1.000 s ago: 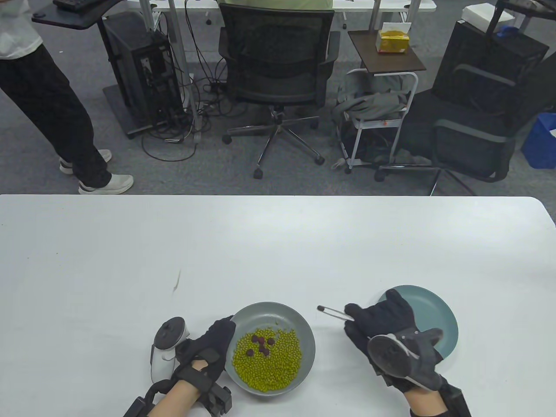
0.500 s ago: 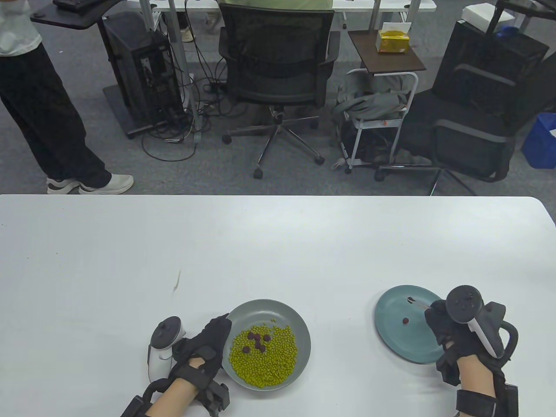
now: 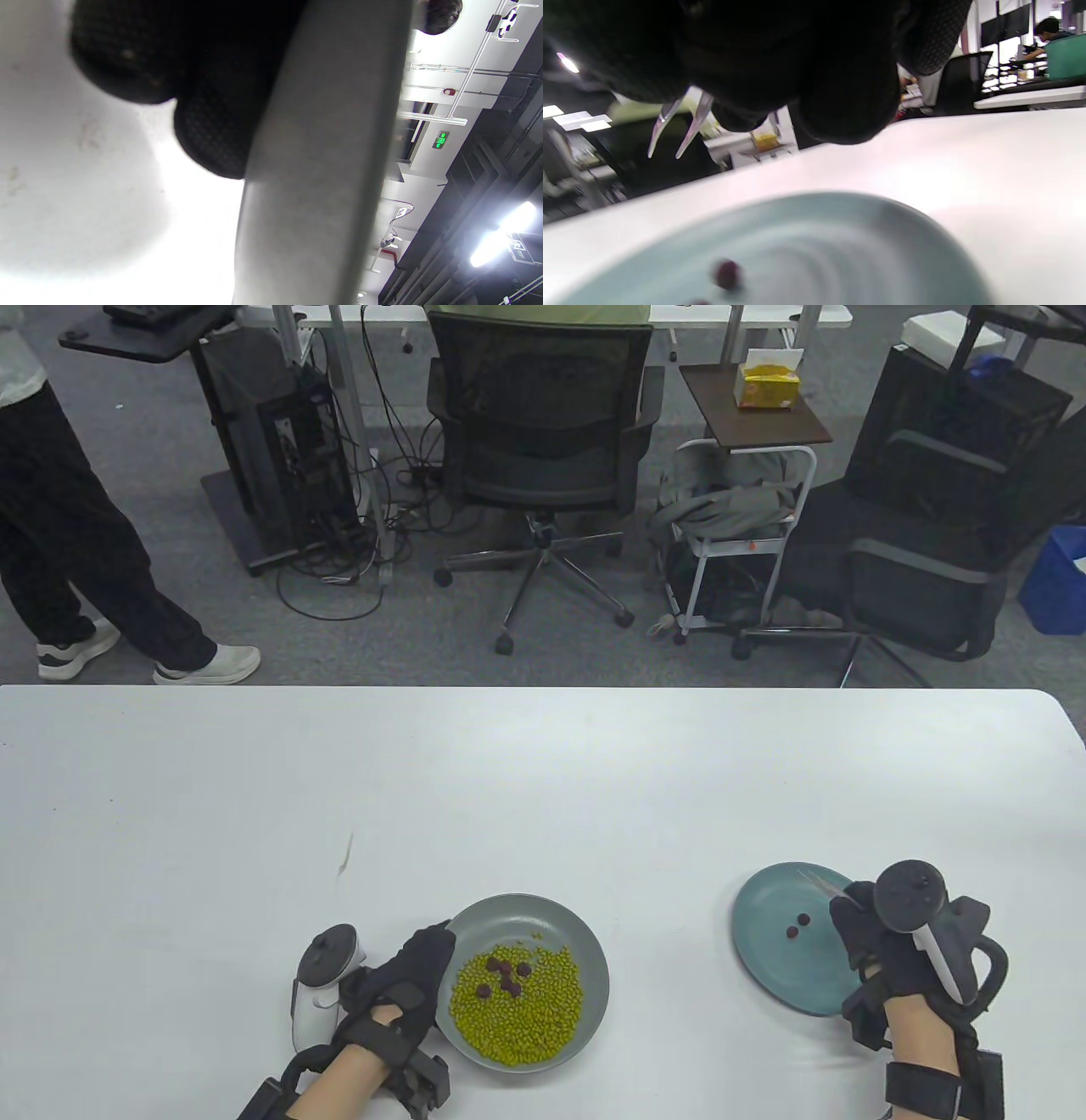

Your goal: Pick cranberries with tweezers into plate

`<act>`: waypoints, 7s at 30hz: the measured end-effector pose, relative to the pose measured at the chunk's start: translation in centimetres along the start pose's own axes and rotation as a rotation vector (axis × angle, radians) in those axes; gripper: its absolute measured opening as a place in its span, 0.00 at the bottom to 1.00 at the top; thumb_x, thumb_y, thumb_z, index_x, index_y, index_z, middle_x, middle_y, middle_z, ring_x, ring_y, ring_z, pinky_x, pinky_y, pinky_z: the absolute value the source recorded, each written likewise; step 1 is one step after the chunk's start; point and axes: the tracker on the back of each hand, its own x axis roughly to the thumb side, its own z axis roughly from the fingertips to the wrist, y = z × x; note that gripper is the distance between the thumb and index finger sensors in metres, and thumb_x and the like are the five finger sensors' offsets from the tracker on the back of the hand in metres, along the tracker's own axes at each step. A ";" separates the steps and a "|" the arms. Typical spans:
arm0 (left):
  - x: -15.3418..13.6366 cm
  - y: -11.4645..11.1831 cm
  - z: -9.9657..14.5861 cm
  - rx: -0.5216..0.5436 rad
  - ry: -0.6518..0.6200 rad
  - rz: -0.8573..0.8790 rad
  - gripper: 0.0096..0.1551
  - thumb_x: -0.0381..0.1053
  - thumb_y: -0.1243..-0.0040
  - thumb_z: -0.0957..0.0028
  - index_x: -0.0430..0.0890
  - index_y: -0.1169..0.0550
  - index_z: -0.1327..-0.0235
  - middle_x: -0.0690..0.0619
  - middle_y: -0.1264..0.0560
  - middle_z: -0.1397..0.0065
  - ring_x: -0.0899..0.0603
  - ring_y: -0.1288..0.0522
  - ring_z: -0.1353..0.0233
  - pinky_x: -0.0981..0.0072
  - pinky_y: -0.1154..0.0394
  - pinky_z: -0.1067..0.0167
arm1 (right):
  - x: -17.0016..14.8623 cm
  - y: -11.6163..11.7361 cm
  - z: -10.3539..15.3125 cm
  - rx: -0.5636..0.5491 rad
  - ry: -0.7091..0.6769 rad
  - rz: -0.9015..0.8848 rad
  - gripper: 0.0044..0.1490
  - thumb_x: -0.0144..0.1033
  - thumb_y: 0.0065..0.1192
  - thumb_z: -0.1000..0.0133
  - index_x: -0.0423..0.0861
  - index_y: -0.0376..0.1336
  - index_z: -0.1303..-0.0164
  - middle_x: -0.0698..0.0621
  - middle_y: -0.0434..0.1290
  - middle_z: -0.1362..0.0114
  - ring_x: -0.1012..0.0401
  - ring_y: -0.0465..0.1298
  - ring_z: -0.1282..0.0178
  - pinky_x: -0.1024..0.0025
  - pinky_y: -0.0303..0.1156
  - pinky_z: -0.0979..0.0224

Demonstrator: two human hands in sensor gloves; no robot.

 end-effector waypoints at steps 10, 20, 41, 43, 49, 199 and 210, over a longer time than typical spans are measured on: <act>0.1 -0.6 0.0 -0.022 0.003 0.023 0.34 0.63 0.54 0.43 0.46 0.40 0.29 0.49 0.23 0.41 0.44 0.09 0.63 0.56 0.15 0.67 | 7.5 -1.0 4.9 -0.207 -0.346 -0.050 0.31 0.61 0.64 0.59 0.58 0.73 0.49 0.67 0.79 0.63 0.64 0.80 0.51 0.52 0.60 0.21; 0.6 -1.5 -0.1 -0.045 0.001 0.017 0.34 0.63 0.55 0.43 0.46 0.40 0.29 0.50 0.23 0.41 0.45 0.09 0.63 0.56 0.15 0.67 | 15.2 -0.1 11.8 -0.240 -0.734 -0.043 0.31 0.61 0.64 0.59 0.58 0.73 0.50 0.67 0.79 0.63 0.64 0.80 0.50 0.52 0.59 0.21; 0.3 -2.4 0.4 -0.064 -0.001 0.028 0.34 0.63 0.55 0.43 0.46 0.40 0.29 0.49 0.23 0.41 0.45 0.09 0.63 0.56 0.14 0.67 | 17.8 3.1 15.8 -0.182 -1.004 0.108 0.31 0.62 0.66 0.62 0.58 0.75 0.53 0.66 0.80 0.65 0.64 0.80 0.52 0.53 0.59 0.21; 0.2 -2.4 0.4 -0.060 0.001 0.023 0.34 0.63 0.55 0.43 0.46 0.40 0.29 0.50 0.23 0.41 0.45 0.09 0.63 0.57 0.14 0.67 | 17.8 3.1 15.9 -0.205 -1.008 0.122 0.30 0.62 0.67 0.62 0.58 0.75 0.54 0.66 0.80 0.66 0.64 0.80 0.53 0.53 0.60 0.21; 0.1 -2.3 0.4 -0.055 0.002 0.028 0.34 0.63 0.55 0.43 0.46 0.40 0.29 0.49 0.23 0.41 0.45 0.09 0.63 0.56 0.14 0.67 | 17.8 3.4 15.8 -0.172 -0.980 0.130 0.31 0.62 0.66 0.62 0.58 0.75 0.52 0.66 0.80 0.65 0.64 0.80 0.52 0.53 0.59 0.21; -0.8 -1.4 -0.3 -0.031 -0.009 0.031 0.35 0.63 0.55 0.43 0.46 0.40 0.29 0.49 0.23 0.41 0.45 0.10 0.63 0.56 0.15 0.66 | 1.5 0.9 0.4 0.293 -0.162 0.252 0.28 0.59 0.71 0.64 0.57 0.80 0.60 0.67 0.81 0.69 0.64 0.83 0.58 0.52 0.66 0.26; -0.8 -1.4 -0.3 -0.029 -0.011 0.031 0.35 0.63 0.55 0.43 0.46 0.40 0.29 0.49 0.23 0.41 0.44 0.10 0.63 0.56 0.15 0.66 | 1.6 -0.5 0.6 0.158 -0.135 0.125 0.30 0.60 0.67 0.60 0.57 0.75 0.52 0.67 0.80 0.64 0.63 0.81 0.53 0.52 0.63 0.24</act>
